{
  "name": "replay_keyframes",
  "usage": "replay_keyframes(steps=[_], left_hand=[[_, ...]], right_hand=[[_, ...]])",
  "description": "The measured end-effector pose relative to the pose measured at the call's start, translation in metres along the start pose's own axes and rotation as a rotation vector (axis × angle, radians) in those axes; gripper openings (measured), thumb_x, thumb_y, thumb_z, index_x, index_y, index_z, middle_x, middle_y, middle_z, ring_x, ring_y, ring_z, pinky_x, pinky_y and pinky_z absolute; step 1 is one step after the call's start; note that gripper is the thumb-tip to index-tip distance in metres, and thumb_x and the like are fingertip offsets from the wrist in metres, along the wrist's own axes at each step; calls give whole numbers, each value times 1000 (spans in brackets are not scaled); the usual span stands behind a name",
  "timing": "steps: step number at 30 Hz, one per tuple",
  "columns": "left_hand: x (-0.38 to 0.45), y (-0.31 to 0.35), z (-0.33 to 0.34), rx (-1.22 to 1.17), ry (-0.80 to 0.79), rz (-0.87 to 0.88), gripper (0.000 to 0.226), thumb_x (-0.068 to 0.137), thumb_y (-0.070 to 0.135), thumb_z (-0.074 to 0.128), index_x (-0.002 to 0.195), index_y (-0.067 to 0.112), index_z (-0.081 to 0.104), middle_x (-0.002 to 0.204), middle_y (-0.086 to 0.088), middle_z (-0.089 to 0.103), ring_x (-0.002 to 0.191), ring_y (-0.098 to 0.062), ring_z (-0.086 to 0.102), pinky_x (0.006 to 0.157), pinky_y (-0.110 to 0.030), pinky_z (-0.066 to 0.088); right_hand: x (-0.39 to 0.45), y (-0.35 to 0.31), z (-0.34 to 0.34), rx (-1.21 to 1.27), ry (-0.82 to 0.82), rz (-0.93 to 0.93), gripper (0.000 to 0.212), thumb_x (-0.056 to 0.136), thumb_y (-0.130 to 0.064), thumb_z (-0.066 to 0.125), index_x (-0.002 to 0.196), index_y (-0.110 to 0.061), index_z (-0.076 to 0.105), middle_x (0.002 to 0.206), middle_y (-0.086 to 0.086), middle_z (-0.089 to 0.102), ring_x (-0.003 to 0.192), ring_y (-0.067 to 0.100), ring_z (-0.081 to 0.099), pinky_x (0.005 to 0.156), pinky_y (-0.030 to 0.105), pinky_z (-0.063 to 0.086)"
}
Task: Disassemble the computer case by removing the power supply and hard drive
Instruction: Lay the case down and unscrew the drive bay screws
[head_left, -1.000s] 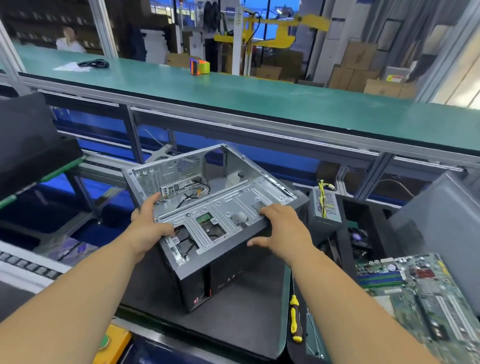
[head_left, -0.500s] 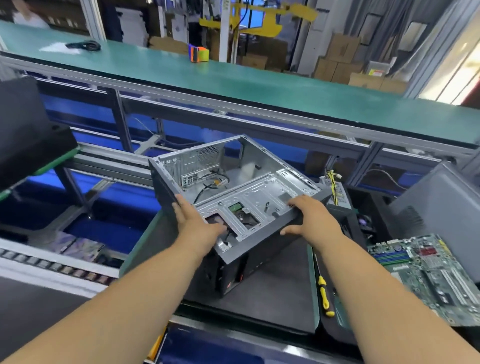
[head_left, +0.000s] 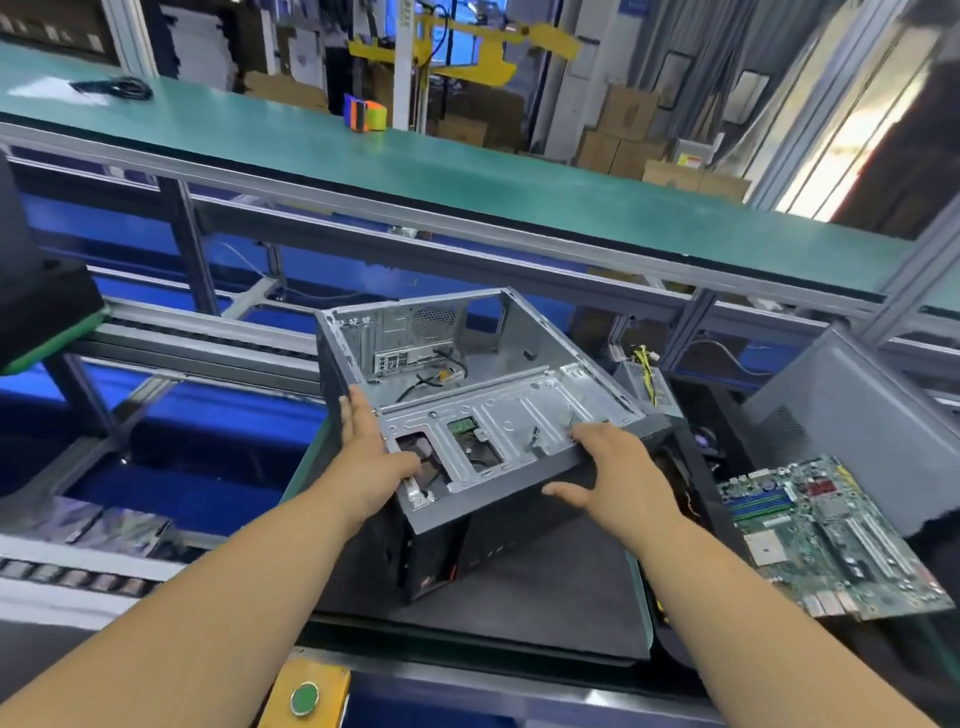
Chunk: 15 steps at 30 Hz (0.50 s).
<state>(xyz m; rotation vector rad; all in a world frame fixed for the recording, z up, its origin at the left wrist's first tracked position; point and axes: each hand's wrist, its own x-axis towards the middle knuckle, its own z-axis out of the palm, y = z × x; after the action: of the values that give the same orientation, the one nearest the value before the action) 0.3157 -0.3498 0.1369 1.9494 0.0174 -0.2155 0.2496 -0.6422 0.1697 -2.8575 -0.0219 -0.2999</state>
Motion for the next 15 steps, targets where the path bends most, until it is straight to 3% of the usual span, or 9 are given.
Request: replay_keyframes(steps=[2,6,9,13,15], left_hand=[[-2,0,-10,21,-36,-3,125,78,8,74,152,33,-23,160,14,-26,149,-10,-8,102,-22,11],[-10,8,-16,-1,-32,-25,117,83,14,75,154,32,-17,162,12,-19,150,-10,-5,107,-22,11],[-20,24,-8,163,84,-77,105,87,27,71,157,29,-8,165,1,-10,152,-19,-2,119,-36,11],[-36,41,18,442,129,-92,98,90,49,59,155,31,-12,161,-6,-26,149,-28,-17,120,-46,3],[-40,43,31,554,139,-80,93,94,54,49,154,29,-16,158,-9,-31,148,-30,-20,120,-46,0]], right_hand=[[-3,1,-2,-2,-33,-34,72,75,-61,74,134,-24,56,130,-6,56,123,19,46,108,34,36],[3,15,-17,163,-135,-14,53,88,-42,70,136,-21,59,135,-5,60,129,18,51,114,51,30],[10,25,-21,272,-92,81,39,97,-36,60,133,-20,62,129,-4,63,131,22,48,113,43,31],[20,29,-19,212,-72,112,27,100,-33,54,117,-19,69,123,-2,64,124,23,50,117,48,24],[20,31,-17,210,-53,129,24,99,-34,55,112,-20,70,117,-3,65,116,20,54,113,47,31]])
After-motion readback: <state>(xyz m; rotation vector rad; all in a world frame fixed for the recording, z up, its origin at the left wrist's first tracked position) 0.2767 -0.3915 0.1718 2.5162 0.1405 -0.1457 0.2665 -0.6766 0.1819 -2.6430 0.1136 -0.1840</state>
